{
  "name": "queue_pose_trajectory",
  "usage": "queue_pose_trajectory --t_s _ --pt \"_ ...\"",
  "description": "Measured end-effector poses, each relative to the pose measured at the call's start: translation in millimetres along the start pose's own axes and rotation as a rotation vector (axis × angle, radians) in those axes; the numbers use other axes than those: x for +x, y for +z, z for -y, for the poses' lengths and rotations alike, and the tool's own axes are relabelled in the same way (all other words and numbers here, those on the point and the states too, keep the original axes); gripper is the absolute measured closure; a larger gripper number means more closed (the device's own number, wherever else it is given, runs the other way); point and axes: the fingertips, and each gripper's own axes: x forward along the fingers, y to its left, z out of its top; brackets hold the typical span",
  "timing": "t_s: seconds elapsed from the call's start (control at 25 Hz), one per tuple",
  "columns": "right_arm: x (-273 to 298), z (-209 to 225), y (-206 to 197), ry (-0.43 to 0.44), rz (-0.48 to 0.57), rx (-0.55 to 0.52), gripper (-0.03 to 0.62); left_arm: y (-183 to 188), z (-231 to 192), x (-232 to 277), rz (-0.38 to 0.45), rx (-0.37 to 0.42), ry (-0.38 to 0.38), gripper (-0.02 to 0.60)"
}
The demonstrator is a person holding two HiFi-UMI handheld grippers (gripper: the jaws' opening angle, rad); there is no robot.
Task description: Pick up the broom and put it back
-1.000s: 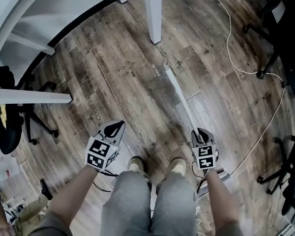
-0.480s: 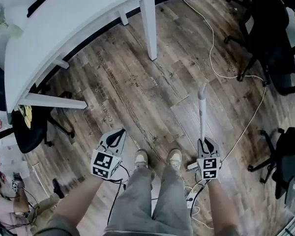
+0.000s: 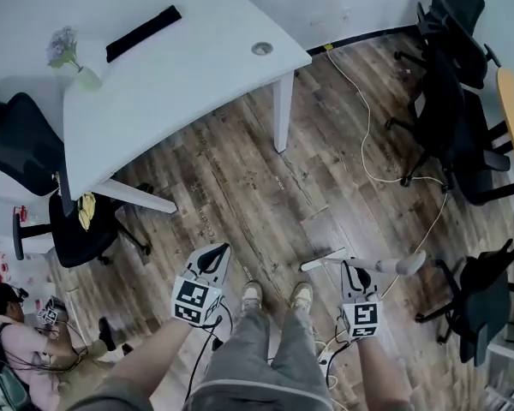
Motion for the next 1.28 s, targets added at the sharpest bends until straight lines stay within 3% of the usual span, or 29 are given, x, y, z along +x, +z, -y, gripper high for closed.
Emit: queue_pose_trajectory --t_s 0.28,0.44,0.6,0.72,0.88,1.08,1.28 --pt "-55 7 175 -0.004 0.266 0.095 0.5 109 -13 -63 0.137 0.026 0.064 0.566" --pt "-84 13 250 0.021 0.372 0.159 0.5 167 -15 -101 0.234 0.052 0.095 0.566" --pt "-119 15 302 0.05 0.43 0.182 0.5 209 -12 -139 0.292 0.03 0.116 0.566" --pt "-147 12 328 0.064 0.467 0.164 0.5 228 -7 -163 0.314 0.036 0.129 0.566" --pt "-173 3 350 0.084 0.466 0.095 0.501 245 3 -191 0.318 0.105 0.147 0.566" --pt "-190 -7 356 0.093 0.418 0.008 0.5 256 28 -211 0.319 0.17 0.137 0.566" --pt "-199 -14 346 0.101 0.382 -0.02 0.501 255 41 -213 0.327 0.148 0.134 0.566"
